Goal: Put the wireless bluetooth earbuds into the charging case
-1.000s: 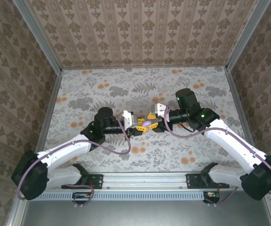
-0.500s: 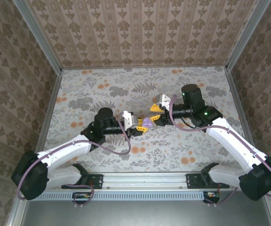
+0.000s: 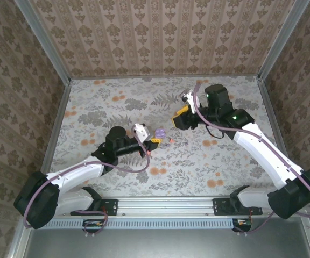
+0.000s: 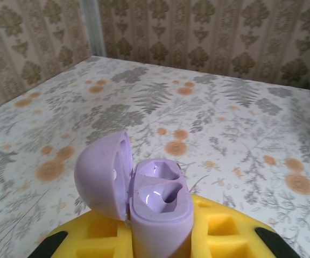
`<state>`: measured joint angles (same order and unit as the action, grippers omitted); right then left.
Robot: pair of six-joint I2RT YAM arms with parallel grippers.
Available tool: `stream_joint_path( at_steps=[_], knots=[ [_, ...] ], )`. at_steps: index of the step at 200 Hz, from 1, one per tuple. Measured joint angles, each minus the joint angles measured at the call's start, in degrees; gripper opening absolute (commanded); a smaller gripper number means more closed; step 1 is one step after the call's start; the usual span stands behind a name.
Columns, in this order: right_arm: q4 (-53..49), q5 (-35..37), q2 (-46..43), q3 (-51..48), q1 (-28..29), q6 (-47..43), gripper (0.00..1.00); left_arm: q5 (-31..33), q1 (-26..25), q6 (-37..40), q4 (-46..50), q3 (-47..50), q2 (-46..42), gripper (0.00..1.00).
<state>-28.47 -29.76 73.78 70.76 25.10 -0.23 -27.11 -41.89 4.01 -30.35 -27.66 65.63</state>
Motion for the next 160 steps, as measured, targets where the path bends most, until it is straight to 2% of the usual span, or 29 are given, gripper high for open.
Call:
stream_joint_path(
  at_steps=[32,80,113,160],
  knots=[
    [-8.5,5.6,5.3,2.2,0.0,13.2,0.50,4.9,0.3,-0.2,0.8,0.1,0.0,0.16],
    [-18.4,8.6,16.5,5.5,0.6,30.7,0.48,11.8,0.8,-1.3,3.6,0.1,-0.5,0.15],
    [-18.5,10.1,19.5,5.1,3.1,40.8,0.44,15.5,1.9,-2.4,6.7,0.1,-2.3,0.15],
    [-16.3,11.0,25.7,4.8,5.3,52.5,0.44,18.2,4.4,-3.4,10.8,1.1,-7.0,0.15]
  ],
)
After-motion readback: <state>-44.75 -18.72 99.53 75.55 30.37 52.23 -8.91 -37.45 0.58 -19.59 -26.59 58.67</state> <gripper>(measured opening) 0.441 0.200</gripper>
